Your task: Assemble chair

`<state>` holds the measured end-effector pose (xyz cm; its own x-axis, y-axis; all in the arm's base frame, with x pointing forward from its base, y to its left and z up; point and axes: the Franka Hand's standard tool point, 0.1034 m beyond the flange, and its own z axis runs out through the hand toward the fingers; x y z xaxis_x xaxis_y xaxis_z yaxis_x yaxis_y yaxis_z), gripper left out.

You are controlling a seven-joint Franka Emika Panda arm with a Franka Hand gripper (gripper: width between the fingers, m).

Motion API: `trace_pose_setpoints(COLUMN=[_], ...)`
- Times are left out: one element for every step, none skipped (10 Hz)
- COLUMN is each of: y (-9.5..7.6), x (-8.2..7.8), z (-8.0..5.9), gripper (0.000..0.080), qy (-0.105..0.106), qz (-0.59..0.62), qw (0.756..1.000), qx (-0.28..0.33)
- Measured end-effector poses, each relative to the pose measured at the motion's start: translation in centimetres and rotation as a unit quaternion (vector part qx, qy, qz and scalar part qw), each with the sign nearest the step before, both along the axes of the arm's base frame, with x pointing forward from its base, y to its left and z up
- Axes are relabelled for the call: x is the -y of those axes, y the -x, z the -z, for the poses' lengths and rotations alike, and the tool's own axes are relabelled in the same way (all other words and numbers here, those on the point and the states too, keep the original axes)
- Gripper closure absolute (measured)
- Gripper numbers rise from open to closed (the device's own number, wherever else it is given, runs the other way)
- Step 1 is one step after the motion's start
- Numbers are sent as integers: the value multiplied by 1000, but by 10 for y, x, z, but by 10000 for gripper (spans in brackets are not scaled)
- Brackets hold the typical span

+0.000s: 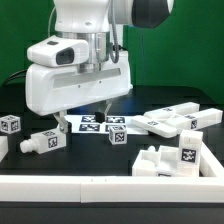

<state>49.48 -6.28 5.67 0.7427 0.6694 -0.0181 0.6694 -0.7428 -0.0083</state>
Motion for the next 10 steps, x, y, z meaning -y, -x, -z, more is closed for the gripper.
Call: trace_pose_setpoints(y=[0, 1, 2, 6, 15, 23, 25, 26, 26, 27], x=[2, 4, 7, 12, 22, 32, 42, 43, 45, 49], z=[0, 0, 0, 1, 5, 8, 9, 9, 9, 9], gripper=[151, 151, 151, 151, 151, 151, 151, 151, 151, 151], qy=[3, 4, 9, 14, 13, 10, 7, 12, 15, 15], qz=[-33, -44, -98, -188, -284, -353, -380, -400, -419, -455], qw=[999, 999, 995, 982, 958, 935, 924, 915, 906, 888], qx=[-2, -3, -6, -16, -33, -41, -43, -48, -53, -58])
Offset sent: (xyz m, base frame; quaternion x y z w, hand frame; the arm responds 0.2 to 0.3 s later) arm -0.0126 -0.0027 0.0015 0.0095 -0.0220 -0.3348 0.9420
